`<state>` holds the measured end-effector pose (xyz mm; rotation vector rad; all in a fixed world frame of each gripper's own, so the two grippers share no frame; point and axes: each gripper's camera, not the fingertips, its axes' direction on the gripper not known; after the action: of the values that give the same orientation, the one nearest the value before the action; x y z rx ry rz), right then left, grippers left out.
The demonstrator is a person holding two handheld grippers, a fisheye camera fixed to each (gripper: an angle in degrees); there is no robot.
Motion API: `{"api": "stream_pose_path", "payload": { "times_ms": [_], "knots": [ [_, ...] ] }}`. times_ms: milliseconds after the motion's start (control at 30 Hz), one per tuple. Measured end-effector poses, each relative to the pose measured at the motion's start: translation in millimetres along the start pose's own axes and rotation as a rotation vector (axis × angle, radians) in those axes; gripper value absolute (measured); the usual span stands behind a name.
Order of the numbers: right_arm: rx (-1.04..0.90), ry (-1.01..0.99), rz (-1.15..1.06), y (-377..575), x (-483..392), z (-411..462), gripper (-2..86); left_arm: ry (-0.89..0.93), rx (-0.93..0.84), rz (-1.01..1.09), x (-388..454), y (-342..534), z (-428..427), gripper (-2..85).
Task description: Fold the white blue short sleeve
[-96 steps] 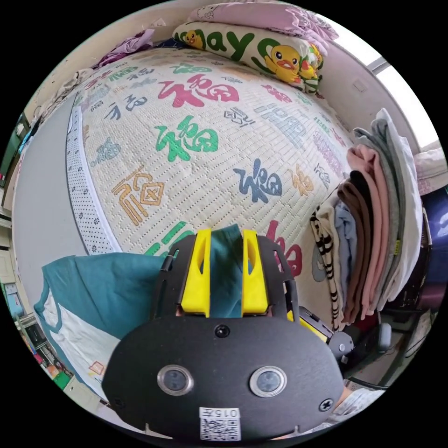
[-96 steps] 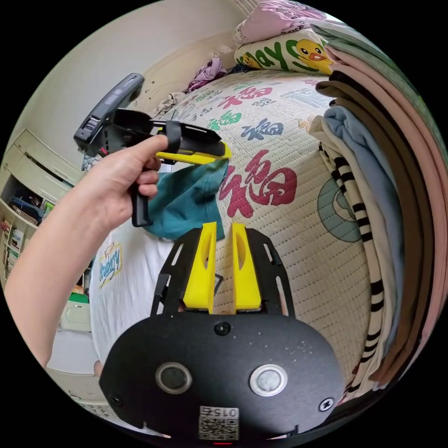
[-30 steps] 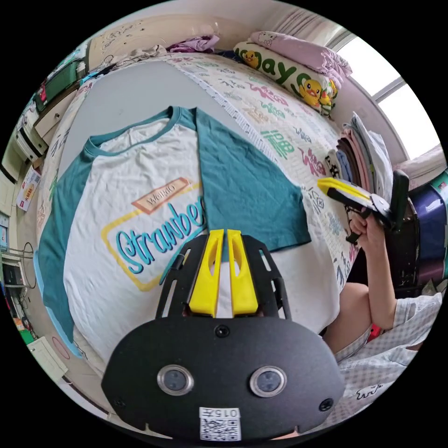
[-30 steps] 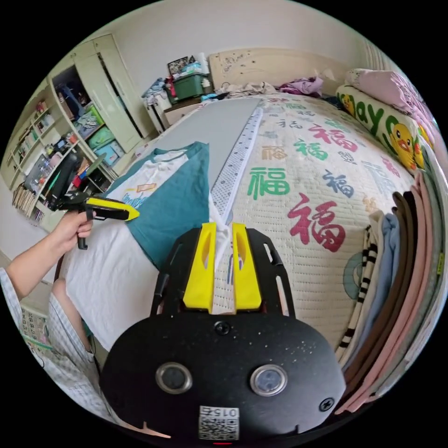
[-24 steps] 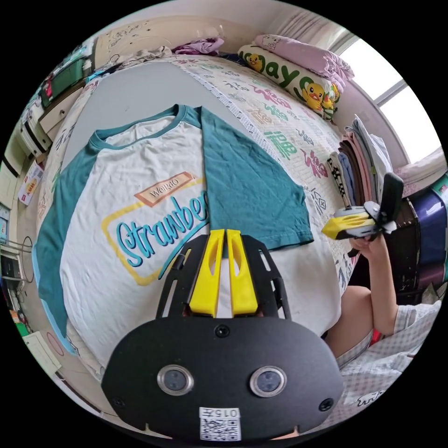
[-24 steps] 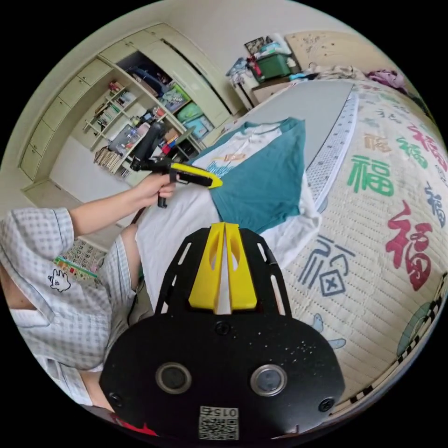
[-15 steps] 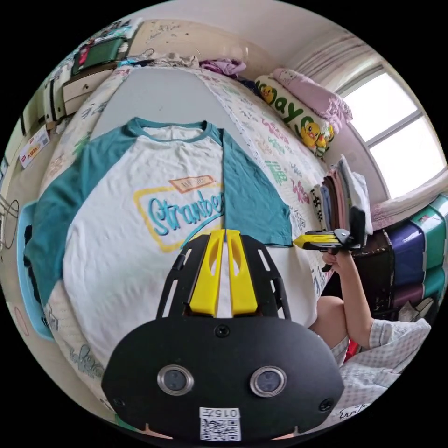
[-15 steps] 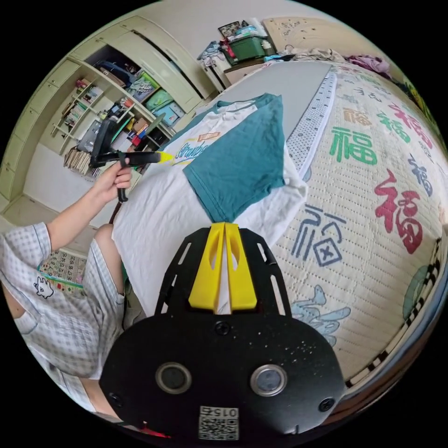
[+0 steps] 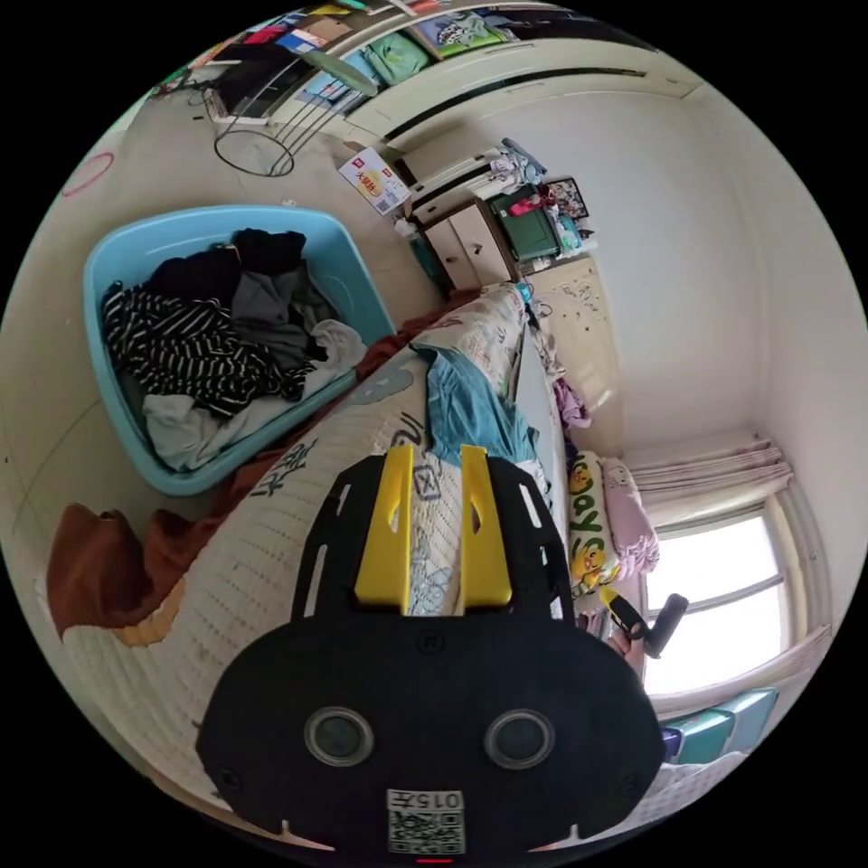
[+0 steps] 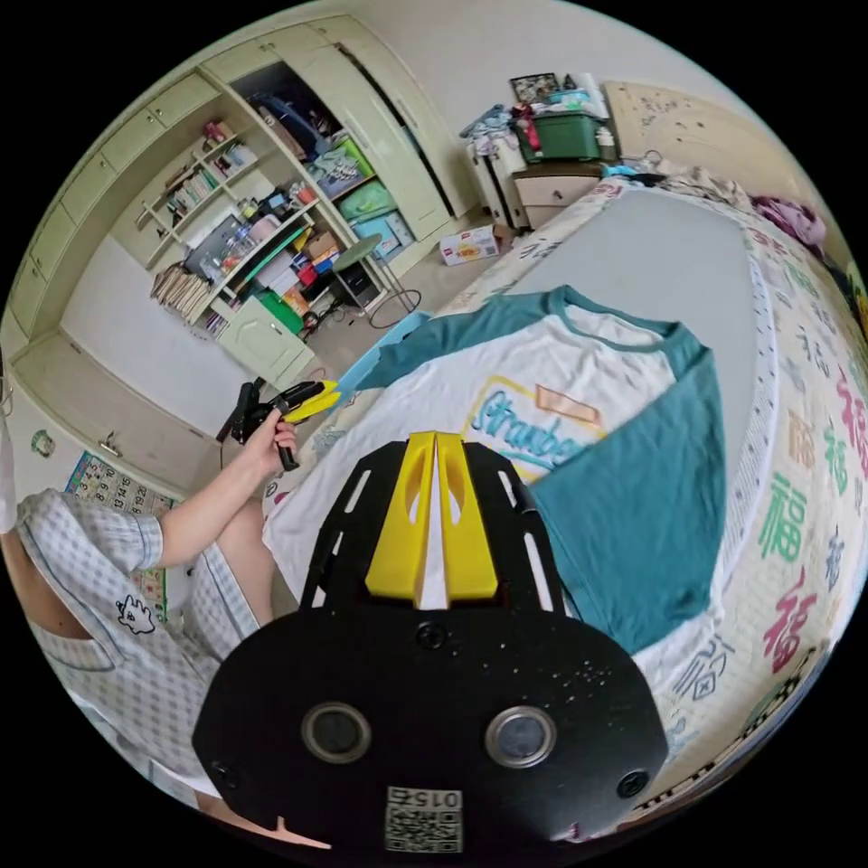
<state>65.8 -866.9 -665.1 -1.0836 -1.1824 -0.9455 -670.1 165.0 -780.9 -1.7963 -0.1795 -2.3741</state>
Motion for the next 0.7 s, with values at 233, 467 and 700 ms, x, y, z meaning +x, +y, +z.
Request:
{"api": "stream_pose_path", "payload": {
  "times_ms": [233,467,700],
  "knots": [
    [-0.121,0.076,-0.188,-200.1,-121.5,33.1,-0.2,-0.009,-0.078,0.022,16.3,-42.3,13.4,3.6],
    [-0.329,0.092,-0.273,-361.4,-215.9,111.0,3.4,0.143,0.036,-0.206,4.9,-36.0,-18.3,-0.5],
    [-0.621,0.441,-0.342,-455.2,-283.9,211.8,8.8,0.196,0.029,-0.246,13.6,-36.4,-31.2,-0.7]
  ]
}}
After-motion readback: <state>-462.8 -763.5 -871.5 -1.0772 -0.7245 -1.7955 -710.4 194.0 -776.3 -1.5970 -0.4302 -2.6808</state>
